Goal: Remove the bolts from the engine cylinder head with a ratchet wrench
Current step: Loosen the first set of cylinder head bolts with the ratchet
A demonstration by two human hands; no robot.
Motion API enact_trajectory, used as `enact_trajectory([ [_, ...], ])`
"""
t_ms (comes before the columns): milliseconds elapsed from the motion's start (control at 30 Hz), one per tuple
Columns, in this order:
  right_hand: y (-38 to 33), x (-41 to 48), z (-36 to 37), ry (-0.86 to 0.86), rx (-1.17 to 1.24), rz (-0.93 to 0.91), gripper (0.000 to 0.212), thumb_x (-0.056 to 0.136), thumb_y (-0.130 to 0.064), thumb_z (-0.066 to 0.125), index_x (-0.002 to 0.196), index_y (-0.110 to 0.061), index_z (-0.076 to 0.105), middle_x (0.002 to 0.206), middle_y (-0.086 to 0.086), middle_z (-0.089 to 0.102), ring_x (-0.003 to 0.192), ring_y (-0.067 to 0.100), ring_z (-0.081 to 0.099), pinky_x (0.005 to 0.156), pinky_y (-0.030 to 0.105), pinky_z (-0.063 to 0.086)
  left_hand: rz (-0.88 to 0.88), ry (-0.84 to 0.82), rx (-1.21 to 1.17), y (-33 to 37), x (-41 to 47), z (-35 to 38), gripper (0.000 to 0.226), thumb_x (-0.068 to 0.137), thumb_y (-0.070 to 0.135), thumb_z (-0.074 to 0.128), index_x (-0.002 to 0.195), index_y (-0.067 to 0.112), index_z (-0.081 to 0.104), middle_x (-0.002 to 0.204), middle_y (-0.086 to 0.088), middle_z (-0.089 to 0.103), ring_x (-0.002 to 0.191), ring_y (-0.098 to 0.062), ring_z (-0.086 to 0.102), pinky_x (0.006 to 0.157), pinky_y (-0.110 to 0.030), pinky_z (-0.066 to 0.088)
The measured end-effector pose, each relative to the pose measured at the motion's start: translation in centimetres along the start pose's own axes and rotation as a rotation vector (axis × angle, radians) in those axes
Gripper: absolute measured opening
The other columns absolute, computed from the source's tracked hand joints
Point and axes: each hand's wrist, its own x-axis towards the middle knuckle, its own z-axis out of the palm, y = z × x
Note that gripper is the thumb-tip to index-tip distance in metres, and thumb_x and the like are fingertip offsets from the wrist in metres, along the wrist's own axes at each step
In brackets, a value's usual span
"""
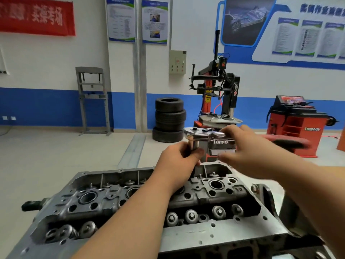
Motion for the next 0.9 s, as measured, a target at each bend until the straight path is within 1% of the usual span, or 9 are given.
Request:
enact_trajectory([
  [100, -0.6, 5.7, 1.1, -0.04, 0.011, -0.029, 0.045, 0.09, -0.007, 0.045, 0.132, -0.021, 0.04, 0.131, 0.006, 0.04, 0.089, 0.017, 0.048, 0.078, 0.027, 0.04, -0.009, 0.031, -0.001, 0.1, 0.0, -0.1, 0.013, 0.089, 0.036, 0.064, 0.077, 0.032, 0.065, 0.075, 0.013, 0.071, 0.074, -0.001, 0.065, 0.07, -0.021, 0.046],
  [200, -2.7, 9.2, 2.2, -0.12, 0.066, -0.175, 0.043, 0.089, -0.006, 0.051, 0.129, -0.019, 0.045, 0.13, 0.006, 0.042, 0.111, 0.026, 0.05, 0.096, 0.036, 0.041, -0.025, 0.03, 0.008, 0.0, 0.0, -0.1, 0.011, 0.091, 0.038, 0.061, 0.083, 0.031, 0.064, 0.077, 0.011, 0.072, 0.07, 0.005, 0.063, 0.065, -0.02, 0.042],
  [333, -3.6, 9.1, 3.1, -0.151, 0.189, -0.255, 0.053, 0.083, -0.004, 0.062, 0.129, -0.018, 0.042, 0.129, 0.008, 0.042, 0.107, 0.024, 0.054, 0.096, 0.036, 0.043, -0.029, 0.018, 0.031, -0.2, 0.1, -0.1, 0.013, 0.092, 0.037, 0.06, 0.082, 0.03, 0.063, 0.071, 0.013, 0.071, 0.063, 0.006, 0.061, 0.058, -0.014, 0.042],
  [433, -2.4, 7.6, 3.0, -0.074, 0.191, -0.146, 0.052, 0.088, -0.008, 0.055, 0.135, -0.018, 0.036, 0.141, 0.012, 0.025, 0.096, 0.025, 0.056, 0.087, 0.033, 0.046, -0.005, -0.002, 0.019, -0.1, 0.0, 0.0, 0.013, 0.092, 0.033, 0.061, 0.079, 0.031, 0.063, 0.067, 0.015, 0.07, 0.061, 0.007, 0.061, 0.053, -0.006, 0.04],
  [567, -1.4, 2.8, 1.7, 0.055, -0.172, 0.063, 0.059, 0.083, -0.014, 0.057, 0.133, -0.017, 0.026, 0.133, 0.01, 0.027, 0.082, 0.027, 0.051, 0.064, 0.039, 0.048, 0.0, -0.01, 0.026, 0.2, 0.1, 0.3, 0.017, 0.093, 0.032, 0.061, 0.076, 0.03, 0.062, 0.066, 0.01, 0.069, 0.06, 0.006, 0.06, 0.055, -0.007, 0.043],
  [667, -1.6, -2.8, 1.7, 0.169, -0.39, 0.122, 0.076, 0.081, -0.014, 0.057, 0.139, -0.018, 0.008, 0.128, 0.01, 0.02, 0.065, 0.026, 0.045, 0.041, 0.031, 0.033, -0.008, -0.015, 0.021, 0.2, -0.1, 0.4, 0.018, 0.093, 0.033, 0.061, 0.075, 0.028, 0.062, 0.067, 0.01, 0.068, 0.06, 0.006, 0.06, 0.06, -0.013, 0.046],
  [767, -2.8, -7.5, 2.3, 0.181, -0.539, 0.004, 0.093, 0.084, -0.032, 0.054, 0.142, -0.013, -0.015, 0.132, 0.01, 0.005, 0.057, 0.022, 0.037, 0.035, 0.026, 0.017, -0.004, -0.022, 0.0, 0.1, -0.4, 0.3, 0.014, 0.092, 0.035, 0.061, 0.08, 0.027, 0.063, 0.068, 0.013, 0.069, 0.063, 0.008, 0.061, 0.065, -0.019, 0.043],
  [833, -3.2, -7.4, 2.2, 0.217, -0.55, -0.008, 0.088, 0.084, -0.039, 0.053, 0.142, -0.014, -0.009, 0.132, 0.008, 0.01, 0.061, 0.022, 0.044, 0.035, 0.025, 0.018, 0.0, -0.02, -0.006, 0.1, -0.4, 0.2, 0.013, 0.092, 0.035, 0.061, 0.081, 0.027, 0.064, 0.07, 0.013, 0.07, 0.065, 0.008, 0.061, 0.066, -0.02, 0.042],
  [900, -3.0, -5.1, 1.2, 0.224, -0.479, 0.057, 0.059, 0.086, -0.035, 0.05, 0.133, -0.017, 0.019, 0.115, 0.01, 0.032, 0.066, 0.024, 0.048, 0.038, 0.027, 0.024, -0.005, -0.009, 0.012, 0.1, -0.3, 0.3, 0.014, 0.091, 0.037, 0.062, 0.08, 0.028, 0.064, 0.071, 0.012, 0.07, 0.064, 0.007, 0.061, 0.065, -0.021, 0.042],
])
